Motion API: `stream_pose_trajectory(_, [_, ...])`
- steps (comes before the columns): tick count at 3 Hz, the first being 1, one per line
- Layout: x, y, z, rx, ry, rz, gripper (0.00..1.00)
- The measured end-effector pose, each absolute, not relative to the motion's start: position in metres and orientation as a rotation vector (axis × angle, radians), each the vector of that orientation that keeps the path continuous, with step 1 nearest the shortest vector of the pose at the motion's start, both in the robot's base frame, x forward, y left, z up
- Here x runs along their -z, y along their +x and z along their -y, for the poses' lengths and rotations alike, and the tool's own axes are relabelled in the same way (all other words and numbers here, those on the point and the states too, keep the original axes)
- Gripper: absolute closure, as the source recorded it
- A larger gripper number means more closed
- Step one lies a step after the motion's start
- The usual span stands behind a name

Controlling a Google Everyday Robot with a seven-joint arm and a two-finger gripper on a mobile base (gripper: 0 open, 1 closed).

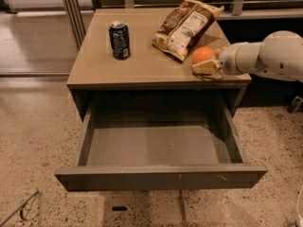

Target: Pick orange from top drawer and place on counter

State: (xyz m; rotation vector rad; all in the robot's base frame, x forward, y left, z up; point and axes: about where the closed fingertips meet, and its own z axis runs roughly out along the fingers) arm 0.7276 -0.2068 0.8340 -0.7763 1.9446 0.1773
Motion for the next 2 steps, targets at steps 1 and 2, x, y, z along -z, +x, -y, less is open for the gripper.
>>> stream_pose_trajectory(1, [-0.834,0.7276,0.2068,-0.177,-0.776,-1.945,0.34])
stream_pose_trajectory(2, [-0.834,0.7276,0.2067,-0.177,-0.776,-1.945,0.11])
